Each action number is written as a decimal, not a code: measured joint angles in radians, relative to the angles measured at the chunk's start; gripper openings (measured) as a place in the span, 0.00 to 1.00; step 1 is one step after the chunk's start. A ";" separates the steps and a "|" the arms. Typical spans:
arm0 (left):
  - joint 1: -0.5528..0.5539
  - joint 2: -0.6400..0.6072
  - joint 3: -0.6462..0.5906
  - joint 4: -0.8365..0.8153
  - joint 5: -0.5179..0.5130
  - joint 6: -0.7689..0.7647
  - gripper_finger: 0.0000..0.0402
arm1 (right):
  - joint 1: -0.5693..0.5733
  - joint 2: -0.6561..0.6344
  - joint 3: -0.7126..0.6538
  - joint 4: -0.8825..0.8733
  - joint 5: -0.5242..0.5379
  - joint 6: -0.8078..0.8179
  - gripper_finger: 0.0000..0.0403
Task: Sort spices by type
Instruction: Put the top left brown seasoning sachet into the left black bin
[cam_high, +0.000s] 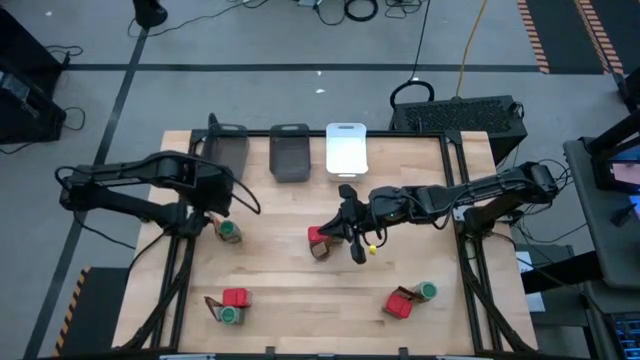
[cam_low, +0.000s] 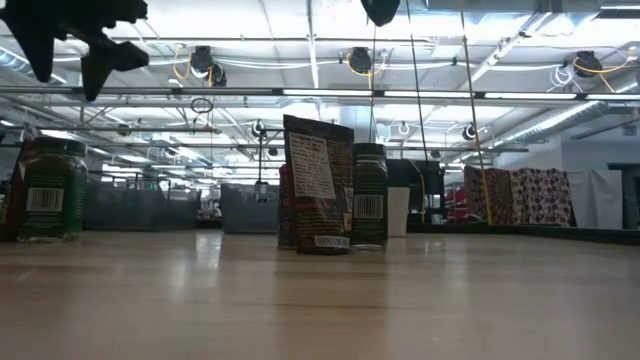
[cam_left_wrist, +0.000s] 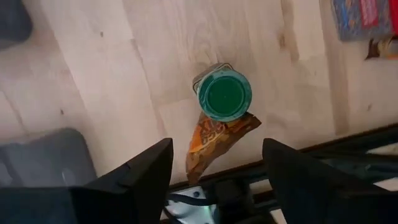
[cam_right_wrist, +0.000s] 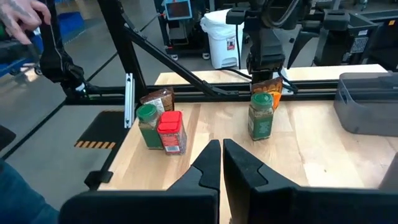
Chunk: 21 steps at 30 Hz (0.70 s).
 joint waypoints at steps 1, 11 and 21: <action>0.000 0.004 -0.002 0.002 -0.007 0.028 0.63 | 0.000 0.000 0.000 -0.004 0.002 -0.002 0.00; 0.000 0.056 -0.002 0.004 -0.062 0.128 0.63 | 0.000 0.000 0.000 -0.055 0.053 -0.006 0.00; 0.000 0.087 -0.002 -0.026 -0.079 0.161 0.63 | 0.000 0.000 0.000 -0.055 0.105 -0.024 0.00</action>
